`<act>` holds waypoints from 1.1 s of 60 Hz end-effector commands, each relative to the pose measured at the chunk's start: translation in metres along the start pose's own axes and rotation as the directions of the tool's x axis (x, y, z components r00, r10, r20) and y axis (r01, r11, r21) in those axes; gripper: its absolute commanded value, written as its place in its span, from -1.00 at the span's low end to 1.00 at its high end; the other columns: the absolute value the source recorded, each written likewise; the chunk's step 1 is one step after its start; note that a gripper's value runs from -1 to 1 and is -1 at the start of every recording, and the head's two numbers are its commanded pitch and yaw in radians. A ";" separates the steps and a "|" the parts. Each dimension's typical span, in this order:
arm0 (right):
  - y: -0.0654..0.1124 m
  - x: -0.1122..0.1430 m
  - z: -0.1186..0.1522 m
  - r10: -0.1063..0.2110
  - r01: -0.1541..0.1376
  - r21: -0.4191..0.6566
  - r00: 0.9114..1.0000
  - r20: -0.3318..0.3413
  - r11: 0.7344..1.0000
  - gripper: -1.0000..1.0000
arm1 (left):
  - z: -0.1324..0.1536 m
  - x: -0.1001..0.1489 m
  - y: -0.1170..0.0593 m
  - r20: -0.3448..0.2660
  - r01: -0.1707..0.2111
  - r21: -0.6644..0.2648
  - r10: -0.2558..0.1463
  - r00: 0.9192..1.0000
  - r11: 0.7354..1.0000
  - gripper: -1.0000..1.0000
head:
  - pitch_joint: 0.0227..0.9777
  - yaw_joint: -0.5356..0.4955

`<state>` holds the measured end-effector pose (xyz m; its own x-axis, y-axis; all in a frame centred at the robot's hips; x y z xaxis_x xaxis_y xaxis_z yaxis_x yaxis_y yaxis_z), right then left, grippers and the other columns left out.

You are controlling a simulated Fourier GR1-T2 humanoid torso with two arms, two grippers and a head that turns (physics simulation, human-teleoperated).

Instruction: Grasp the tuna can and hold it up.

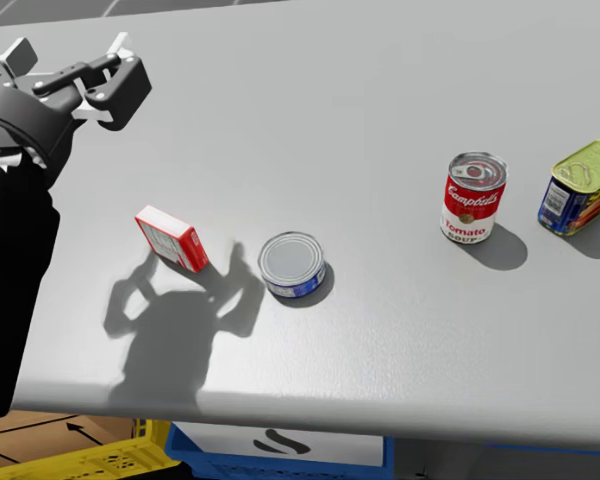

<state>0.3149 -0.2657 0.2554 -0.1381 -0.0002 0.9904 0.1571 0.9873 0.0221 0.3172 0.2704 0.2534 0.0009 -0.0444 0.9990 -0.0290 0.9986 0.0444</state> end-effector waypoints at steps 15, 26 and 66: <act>-0.001 -0.002 0.000 0.003 -0.003 -0.003 1.000 -0.005 1.000 -1.00 | 0.068 0.034 -0.020 -0.020 -0.038 -0.189 0.034 0.999 0.981 -1.00 | 0.82 0.37; -0.002 -0.002 0.000 0.007 -0.007 -0.003 1.000 -0.004 1.000 -1.00 | 0.102 0.032 -0.020 -0.058 -0.033 -0.263 0.019 0.998 0.964 -1.00 | 0.81 0.38; -0.002 -0.003 -0.001 0.032 -0.032 -0.018 0.999 0.011 0.999 -1.00 | 0.144 -0.057 -0.042 -0.282 -0.086 -0.401 -0.034 0.959 0.912 -1.00 | 0.82 0.38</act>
<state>0.3157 -0.2676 0.2523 -0.1403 0.0243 0.9898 0.1727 0.9850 0.0003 0.1803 0.2366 0.2197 0.2331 -0.0663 0.9702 0.3499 0.9366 -0.0201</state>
